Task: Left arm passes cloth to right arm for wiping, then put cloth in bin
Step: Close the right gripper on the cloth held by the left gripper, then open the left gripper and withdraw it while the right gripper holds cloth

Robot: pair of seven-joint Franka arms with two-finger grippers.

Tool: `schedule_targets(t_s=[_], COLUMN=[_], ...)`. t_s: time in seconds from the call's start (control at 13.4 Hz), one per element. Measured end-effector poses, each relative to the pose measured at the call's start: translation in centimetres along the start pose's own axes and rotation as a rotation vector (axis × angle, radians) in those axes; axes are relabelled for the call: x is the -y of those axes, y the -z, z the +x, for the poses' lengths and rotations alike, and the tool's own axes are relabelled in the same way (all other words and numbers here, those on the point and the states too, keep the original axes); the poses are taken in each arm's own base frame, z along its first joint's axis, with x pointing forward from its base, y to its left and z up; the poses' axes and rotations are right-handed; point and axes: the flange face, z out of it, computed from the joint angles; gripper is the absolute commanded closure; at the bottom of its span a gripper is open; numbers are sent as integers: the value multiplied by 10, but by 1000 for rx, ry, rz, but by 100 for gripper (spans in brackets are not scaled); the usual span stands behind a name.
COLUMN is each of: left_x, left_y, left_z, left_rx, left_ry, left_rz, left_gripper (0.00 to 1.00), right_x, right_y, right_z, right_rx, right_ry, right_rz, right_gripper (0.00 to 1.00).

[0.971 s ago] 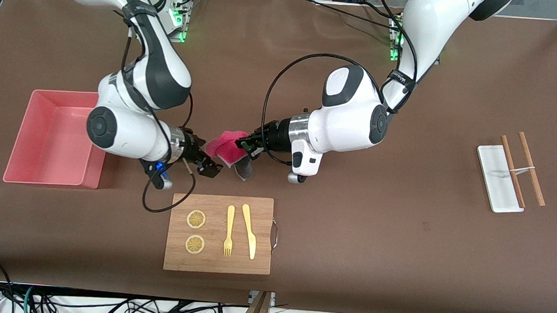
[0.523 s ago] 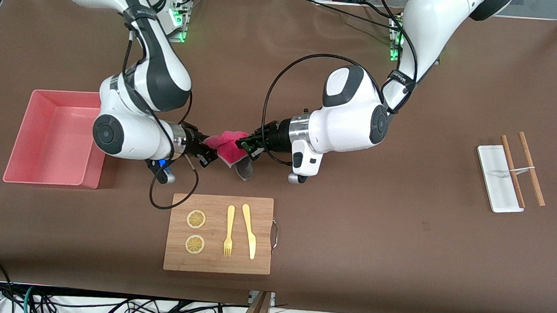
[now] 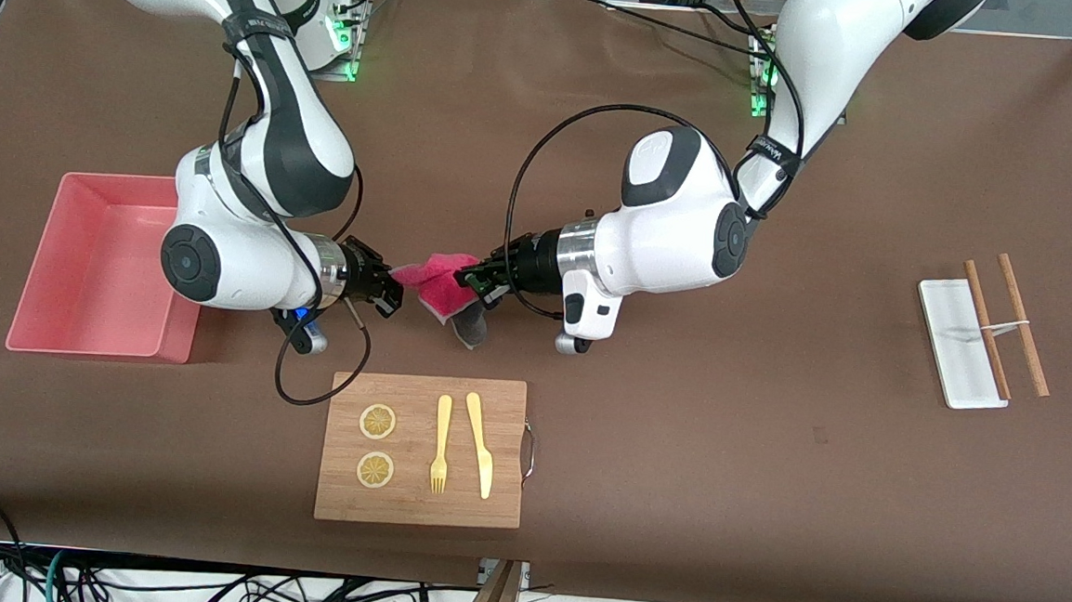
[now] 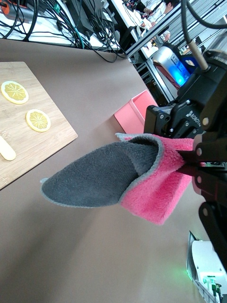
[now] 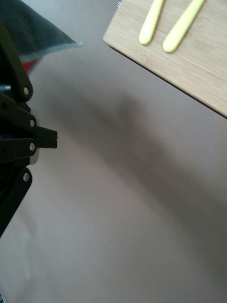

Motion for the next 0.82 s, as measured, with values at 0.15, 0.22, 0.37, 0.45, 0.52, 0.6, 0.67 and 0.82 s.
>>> schedule_targets(t_s=[0.15,0.22,0.37,0.45,0.52,0.6,0.67,0.82], left_x=[0,0,-1,-1,-1,0,0,0], left_y=[1,1,2,2,2,2,2,1], left_z=[1,2,2,2,2,2,3,3], left_rx=[0,-1,-2,-2,-2,-2,-2,-3], left_ry=[1,2,3,3,3,3,3,4], left_rz=[-1,-2,-2,-2,-2,-2,-2,-2], left_gripper=[100,100,100,100,100,100,100,0], right_x=[4,5,5,5,4,3,2,0], right_y=[4,5,5,5,6,7,9,15], right_z=[-7,-9,-9,-9,-7,-4,0,7], right_rx=[28,32,34,33,32,31,30,27], right_ry=[-28,-34,-35,-35,-33,-27,-22,-20], right_rz=[22,25,27,27,28,31,34,42], right_gripper=[100,100,100,100,100,100,100,100])
